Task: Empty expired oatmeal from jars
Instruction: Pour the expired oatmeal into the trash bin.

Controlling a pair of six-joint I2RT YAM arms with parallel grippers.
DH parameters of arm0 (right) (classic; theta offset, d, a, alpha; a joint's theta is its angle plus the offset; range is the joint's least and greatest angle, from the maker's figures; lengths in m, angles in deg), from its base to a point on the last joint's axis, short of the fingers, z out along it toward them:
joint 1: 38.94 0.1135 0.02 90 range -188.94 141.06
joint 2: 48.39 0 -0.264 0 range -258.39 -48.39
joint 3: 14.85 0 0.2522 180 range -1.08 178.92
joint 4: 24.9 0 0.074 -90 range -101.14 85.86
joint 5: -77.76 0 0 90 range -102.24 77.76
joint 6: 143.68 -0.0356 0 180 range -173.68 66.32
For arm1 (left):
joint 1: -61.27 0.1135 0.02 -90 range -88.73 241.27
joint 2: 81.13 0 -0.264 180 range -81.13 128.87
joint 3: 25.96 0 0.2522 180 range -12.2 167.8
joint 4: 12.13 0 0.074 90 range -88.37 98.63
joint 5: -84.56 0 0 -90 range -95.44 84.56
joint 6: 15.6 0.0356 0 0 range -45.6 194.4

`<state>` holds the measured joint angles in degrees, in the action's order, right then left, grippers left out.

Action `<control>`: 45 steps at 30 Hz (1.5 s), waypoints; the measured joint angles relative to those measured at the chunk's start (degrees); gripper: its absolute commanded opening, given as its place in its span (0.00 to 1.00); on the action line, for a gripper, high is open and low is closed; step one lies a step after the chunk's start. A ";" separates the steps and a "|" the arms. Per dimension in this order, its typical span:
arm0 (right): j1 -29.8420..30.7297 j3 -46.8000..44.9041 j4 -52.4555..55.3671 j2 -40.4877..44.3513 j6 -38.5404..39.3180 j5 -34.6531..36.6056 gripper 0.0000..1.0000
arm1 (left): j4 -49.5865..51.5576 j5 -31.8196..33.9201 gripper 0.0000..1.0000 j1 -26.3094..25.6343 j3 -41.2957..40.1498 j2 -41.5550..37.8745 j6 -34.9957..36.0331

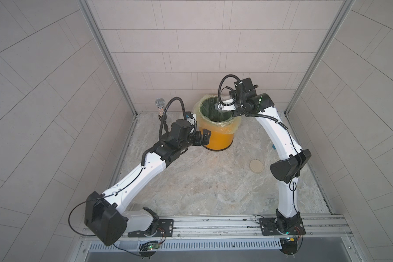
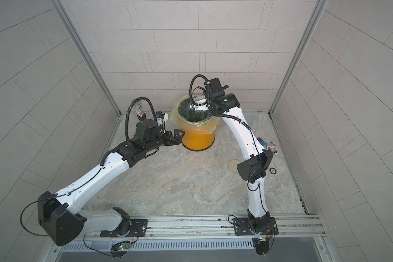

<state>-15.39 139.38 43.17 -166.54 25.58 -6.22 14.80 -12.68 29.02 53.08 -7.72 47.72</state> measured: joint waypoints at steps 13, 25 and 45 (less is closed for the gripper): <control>1.95 -4.22 -15.32 -3.04 21.40 13.60 0.00 | -3.91 0.94 1.00 0.04 -8.46 -6.29 -2.14; 3.43 -4.96 -21.88 -5.27 30.05 18.05 0.00 | -5.49 0.83 1.00 0.26 -11.76 -8.90 -2.43; 3.37 -19.06 -31.58 0.96 36.28 21.46 0.00 | -6.03 -0.48 1.00 0.37 -12.07 -9.27 -2.43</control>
<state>-12.03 120.32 11.58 -165.57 61.87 15.25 8.76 -13.16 29.39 41.01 -16.99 45.30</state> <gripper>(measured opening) 0.832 0.996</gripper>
